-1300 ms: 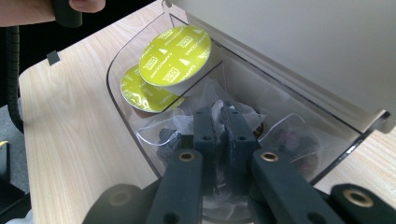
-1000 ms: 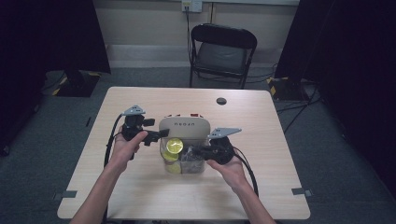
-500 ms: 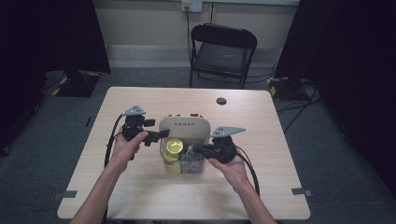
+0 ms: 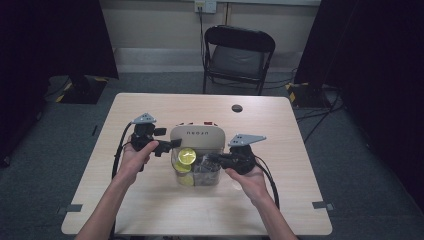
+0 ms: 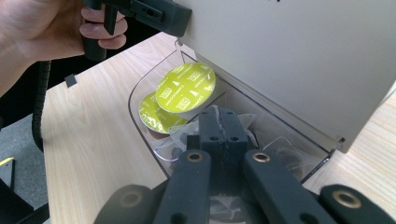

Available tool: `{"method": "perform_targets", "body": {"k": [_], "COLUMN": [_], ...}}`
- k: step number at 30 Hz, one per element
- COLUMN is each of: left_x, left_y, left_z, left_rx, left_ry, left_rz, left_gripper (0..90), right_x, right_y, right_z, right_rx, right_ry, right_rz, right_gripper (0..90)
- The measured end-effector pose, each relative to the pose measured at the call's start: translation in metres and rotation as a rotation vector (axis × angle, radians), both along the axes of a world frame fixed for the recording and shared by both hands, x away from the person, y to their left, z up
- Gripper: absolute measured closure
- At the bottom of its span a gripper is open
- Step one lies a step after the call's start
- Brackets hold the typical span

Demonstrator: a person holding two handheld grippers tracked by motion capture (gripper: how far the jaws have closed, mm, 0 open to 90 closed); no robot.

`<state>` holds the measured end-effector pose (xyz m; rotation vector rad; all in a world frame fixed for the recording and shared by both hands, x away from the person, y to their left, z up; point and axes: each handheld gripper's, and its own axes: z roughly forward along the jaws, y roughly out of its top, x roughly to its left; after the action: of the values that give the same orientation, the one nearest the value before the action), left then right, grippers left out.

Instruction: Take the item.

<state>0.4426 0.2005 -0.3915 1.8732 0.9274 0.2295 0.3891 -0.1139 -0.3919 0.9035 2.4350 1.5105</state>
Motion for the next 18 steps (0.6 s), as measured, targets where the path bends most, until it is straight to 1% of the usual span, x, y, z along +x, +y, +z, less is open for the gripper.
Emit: {"method": "perform_targets", "body": {"k": [7,18], "left_x": [0.0,-0.0001], "left_y": [0.0,0.0007], "left_z": [-0.0003,-0.0009], "left_rx": [-0.001,-0.002], "left_ry": [0.001,0.002], "left_rz": [0.0,0.0], "left_gripper": [12.8,12.8], "right_x": [-0.0011,-0.0029], "right_y": [0.0005,-0.0035], "right_z": [0.0016,0.0076], "right_rx": [0.002,0.019], "right_ry": [-0.002,-0.016], "right_rz": [0.002,0.0], "right_gripper": [90.0,90.0]}}
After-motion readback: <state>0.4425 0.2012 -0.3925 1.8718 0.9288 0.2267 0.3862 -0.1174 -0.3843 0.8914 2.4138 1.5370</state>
